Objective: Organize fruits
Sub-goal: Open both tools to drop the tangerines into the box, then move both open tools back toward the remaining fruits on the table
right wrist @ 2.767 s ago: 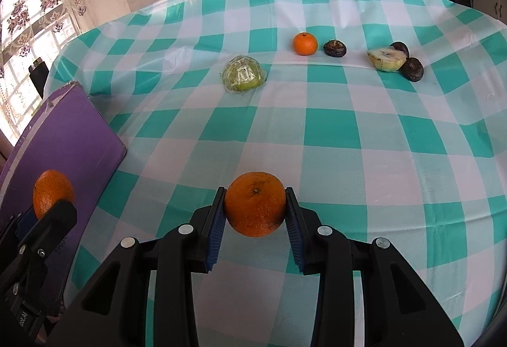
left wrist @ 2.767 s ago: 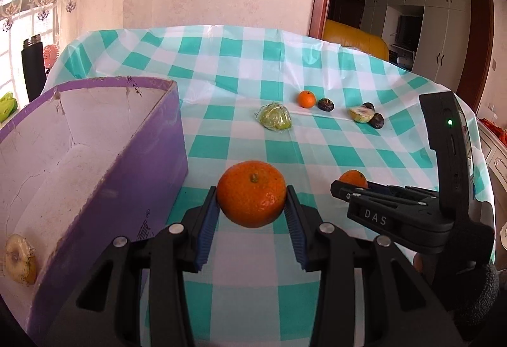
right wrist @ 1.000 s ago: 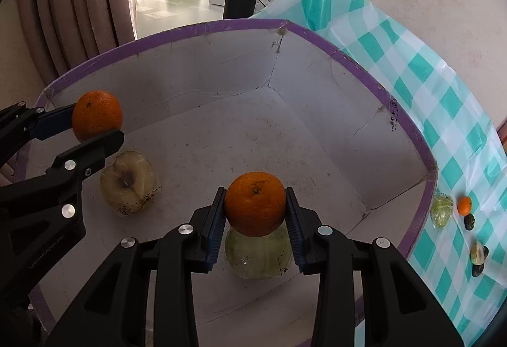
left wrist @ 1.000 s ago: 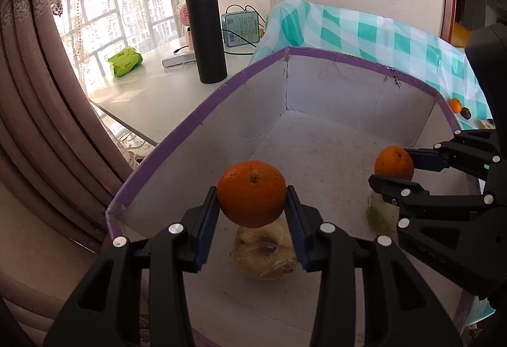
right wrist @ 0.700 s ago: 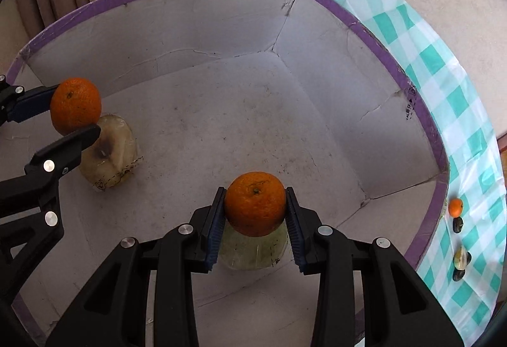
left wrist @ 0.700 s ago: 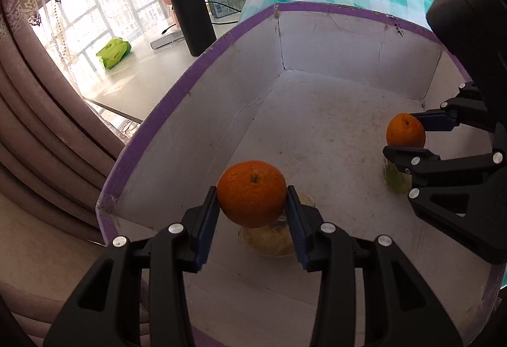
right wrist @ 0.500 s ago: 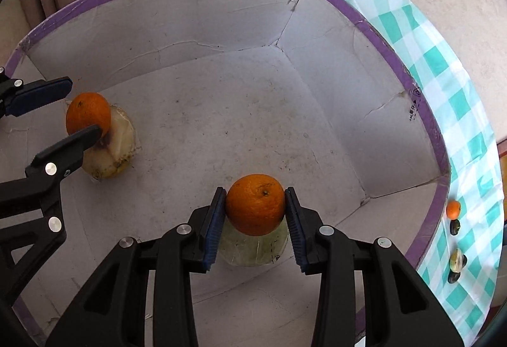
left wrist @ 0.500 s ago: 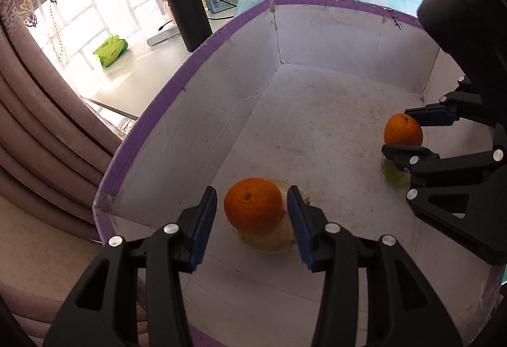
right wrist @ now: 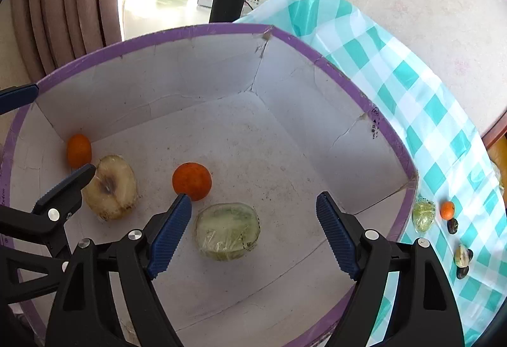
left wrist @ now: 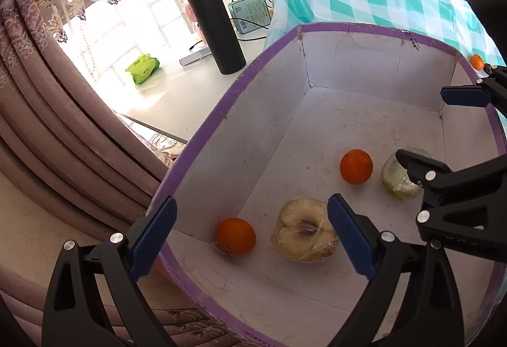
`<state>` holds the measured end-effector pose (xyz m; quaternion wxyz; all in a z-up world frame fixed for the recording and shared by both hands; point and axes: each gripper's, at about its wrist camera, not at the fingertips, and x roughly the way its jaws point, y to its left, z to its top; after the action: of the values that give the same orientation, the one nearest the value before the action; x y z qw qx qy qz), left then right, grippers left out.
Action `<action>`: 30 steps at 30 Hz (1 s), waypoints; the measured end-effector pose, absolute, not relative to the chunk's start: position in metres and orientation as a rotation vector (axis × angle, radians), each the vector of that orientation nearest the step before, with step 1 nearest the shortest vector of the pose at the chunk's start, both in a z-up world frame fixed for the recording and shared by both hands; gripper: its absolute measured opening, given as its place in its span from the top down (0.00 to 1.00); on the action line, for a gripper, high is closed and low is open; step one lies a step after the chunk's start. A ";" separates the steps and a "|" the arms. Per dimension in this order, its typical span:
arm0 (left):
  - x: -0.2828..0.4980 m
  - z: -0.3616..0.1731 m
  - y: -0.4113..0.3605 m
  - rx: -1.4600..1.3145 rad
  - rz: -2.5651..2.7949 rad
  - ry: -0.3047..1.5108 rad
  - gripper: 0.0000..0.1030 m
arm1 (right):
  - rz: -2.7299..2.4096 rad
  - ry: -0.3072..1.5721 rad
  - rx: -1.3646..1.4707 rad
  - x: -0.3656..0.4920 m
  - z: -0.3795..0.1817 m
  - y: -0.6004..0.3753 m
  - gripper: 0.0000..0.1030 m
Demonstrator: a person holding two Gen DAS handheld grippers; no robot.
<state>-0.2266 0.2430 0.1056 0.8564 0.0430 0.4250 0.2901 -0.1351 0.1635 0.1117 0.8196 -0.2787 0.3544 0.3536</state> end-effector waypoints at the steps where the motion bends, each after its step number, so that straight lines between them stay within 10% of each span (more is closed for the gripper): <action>1: -0.229 0.114 0.242 0.090 0.618 0.855 0.07 | 0.763 0.712 -0.540 -0.136 0.122 0.156 0.24; 16: -0.244 0.207 0.100 0.097 0.342 0.283 0.02 | 0.526 0.496 0.023 -0.077 0.155 -0.037 0.16; 30: -0.098 0.124 -0.028 -0.143 -0.065 0.510 0.02 | 0.081 0.713 0.175 0.009 0.060 -0.196 0.16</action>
<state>-0.0979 -0.0283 0.1244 0.9646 -0.0705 0.2522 -0.0322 0.0091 -0.1964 0.0603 0.9325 0.0855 0.3486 0.0394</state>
